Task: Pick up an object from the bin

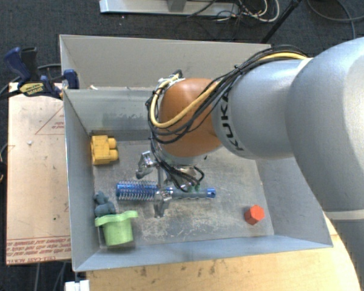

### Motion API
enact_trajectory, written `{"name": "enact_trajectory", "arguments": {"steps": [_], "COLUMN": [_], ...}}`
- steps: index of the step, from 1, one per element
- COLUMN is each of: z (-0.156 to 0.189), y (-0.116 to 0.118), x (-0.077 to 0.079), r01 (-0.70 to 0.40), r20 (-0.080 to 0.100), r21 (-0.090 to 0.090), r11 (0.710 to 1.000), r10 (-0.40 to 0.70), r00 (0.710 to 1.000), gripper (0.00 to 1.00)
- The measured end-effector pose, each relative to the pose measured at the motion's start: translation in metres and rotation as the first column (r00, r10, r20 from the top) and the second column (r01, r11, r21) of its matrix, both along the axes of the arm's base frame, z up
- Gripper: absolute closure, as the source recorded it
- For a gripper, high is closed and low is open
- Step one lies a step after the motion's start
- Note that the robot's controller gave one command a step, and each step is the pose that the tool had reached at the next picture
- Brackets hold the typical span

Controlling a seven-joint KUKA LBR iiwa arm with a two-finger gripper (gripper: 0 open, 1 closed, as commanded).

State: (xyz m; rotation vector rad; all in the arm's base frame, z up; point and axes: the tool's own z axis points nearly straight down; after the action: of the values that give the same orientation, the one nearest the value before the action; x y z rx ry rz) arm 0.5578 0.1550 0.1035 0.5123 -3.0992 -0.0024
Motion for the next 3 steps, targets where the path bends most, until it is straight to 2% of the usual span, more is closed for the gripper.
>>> {"name": "enact_trajectory", "arguments": {"steps": [1,2,3], "z": [-0.0290,-0.0271,-0.0246], "y": [-0.0005,0.0005,0.0011], "x": [0.0025,0.0038,0.0060], "r01": [0.125,0.125,0.127], "r20": [0.005,0.004,0.010], "r21": [0.003,0.002,0.006], "r11": [0.992,0.992,0.992], "r10": [-0.125,-0.125,-0.127], "r00": [0.992,0.992,0.992], "gripper": [0.00,0.00,1.00]}}
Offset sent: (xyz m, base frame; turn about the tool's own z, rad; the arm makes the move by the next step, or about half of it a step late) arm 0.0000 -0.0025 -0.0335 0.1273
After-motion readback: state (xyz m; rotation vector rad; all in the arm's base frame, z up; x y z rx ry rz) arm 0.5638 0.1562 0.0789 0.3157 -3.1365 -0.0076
